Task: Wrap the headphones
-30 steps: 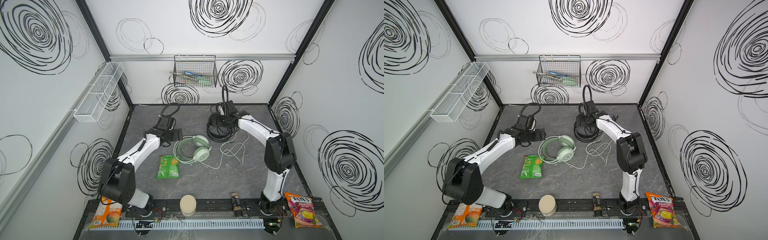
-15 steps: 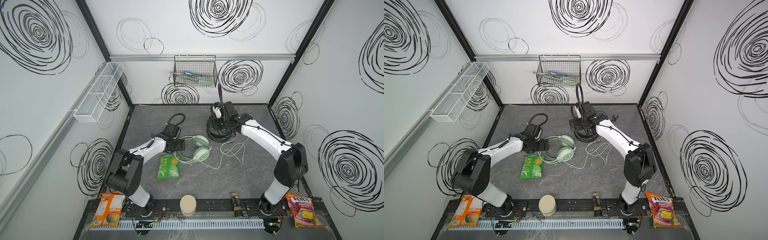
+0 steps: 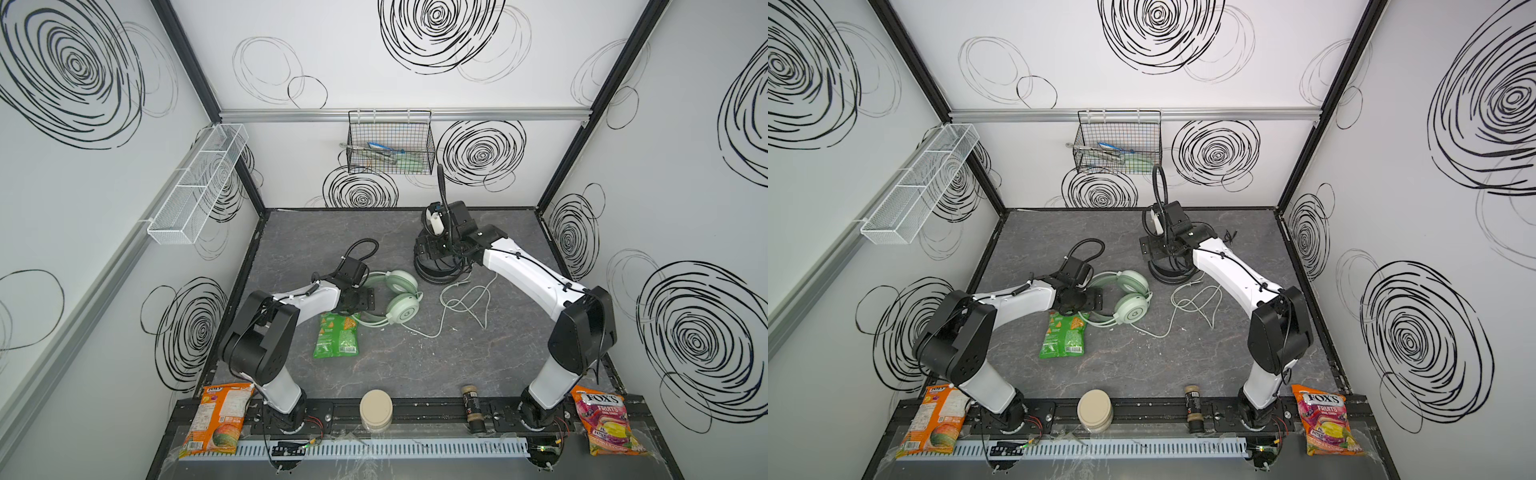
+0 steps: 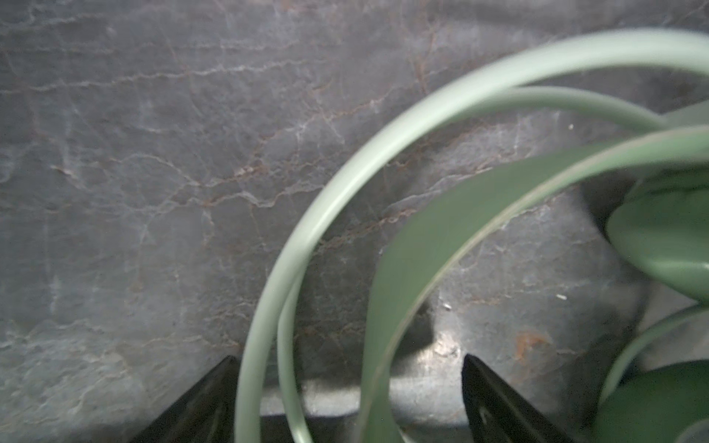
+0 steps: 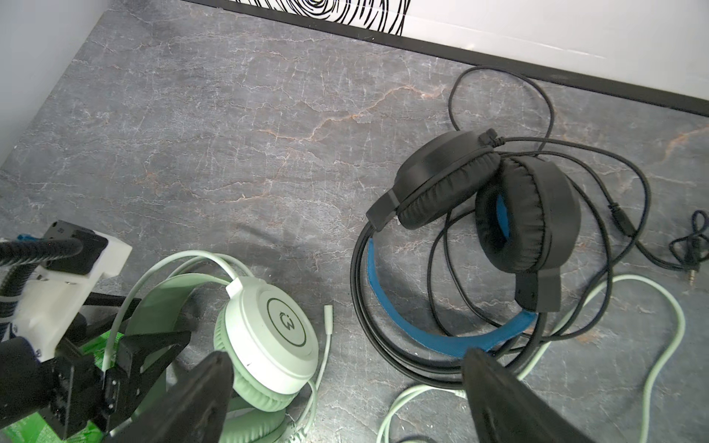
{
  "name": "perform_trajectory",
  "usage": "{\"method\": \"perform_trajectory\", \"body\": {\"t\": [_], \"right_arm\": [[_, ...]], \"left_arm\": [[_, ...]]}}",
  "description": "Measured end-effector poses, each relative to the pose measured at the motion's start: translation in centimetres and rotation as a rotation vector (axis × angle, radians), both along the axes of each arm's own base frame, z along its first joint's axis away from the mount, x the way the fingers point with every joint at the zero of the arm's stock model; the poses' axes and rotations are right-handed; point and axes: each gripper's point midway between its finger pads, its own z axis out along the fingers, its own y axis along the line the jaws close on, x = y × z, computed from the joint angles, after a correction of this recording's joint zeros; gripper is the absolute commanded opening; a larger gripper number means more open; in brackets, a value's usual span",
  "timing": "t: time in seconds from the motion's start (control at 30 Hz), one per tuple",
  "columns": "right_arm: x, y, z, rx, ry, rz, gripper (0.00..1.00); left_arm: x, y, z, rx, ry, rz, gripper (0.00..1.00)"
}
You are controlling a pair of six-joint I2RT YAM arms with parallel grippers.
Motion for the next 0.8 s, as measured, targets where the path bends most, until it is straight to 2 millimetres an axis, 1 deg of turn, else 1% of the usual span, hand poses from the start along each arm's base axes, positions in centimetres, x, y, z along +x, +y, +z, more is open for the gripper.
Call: {"method": "perform_trajectory", "body": {"t": [0.03, 0.1, 0.2, 0.33, 0.43, 0.5, 0.57, 0.63, 0.67, 0.7, 0.73, 0.8], "right_arm": [[0.0, 0.0, 0.0, -0.001, -0.002, -0.001, 0.97], [0.1, 0.0, 0.1, -0.001, -0.006, -0.003, 0.97], [0.1, -0.2, 0.6, 0.002, -0.019, -0.007, 0.97], [-0.1, -0.7, 2.2, 0.011, -0.057, -0.021, 0.97], [-0.8, -1.4, 3.5, 0.029, -0.096, -0.030, 0.97], [-1.3, -1.9, 4.1, 0.038, -0.111, -0.033, 0.97], [-1.4, -2.2, 4.6, 0.045, -0.123, -0.037, 0.97], [-1.2, -2.2, 4.8, 0.051, -0.132, -0.040, 0.97], [-1.1, -2.3, 4.8, 0.052, -0.134, -0.042, 0.97], [-1.1, -2.3, 4.8, 0.052, -0.133, -0.043, 0.97], [-1.1, -2.4, 4.8, 0.052, -0.133, -0.045, 0.97], [-1.0, -2.6, 4.8, 0.051, -0.133, -0.050, 0.97]], "left_arm": [[0.1, -0.1, 0.0, 0.000, -0.006, -0.001, 0.81], [0.3, -0.3, -0.1, 0.004, -0.016, 0.001, 0.75], [0.7, -0.5, -0.2, 0.008, -0.026, 0.003, 0.73], [0.9, -0.7, -0.2, 0.020, -0.037, 0.007, 0.67], [0.8, -0.8, -0.2, 0.022, -0.038, 0.005, 0.66], [0.7, -0.9, -0.2, 0.023, -0.035, 0.004, 0.66], [0.7, -0.9, -0.2, 0.025, -0.031, 0.003, 0.66], [0.6, -0.9, -0.1, 0.026, -0.026, 0.004, 0.73], [0.6, -0.9, -0.1, 0.028, -0.023, 0.002, 0.79], [0.6, -1.0, 0.0, 0.024, -0.020, 0.001, 0.81], [0.6, -1.1, 0.1, 0.019, -0.019, 0.005, 0.80], [0.7, -1.2, 0.2, 0.014, -0.019, 0.005, 0.72]]}}
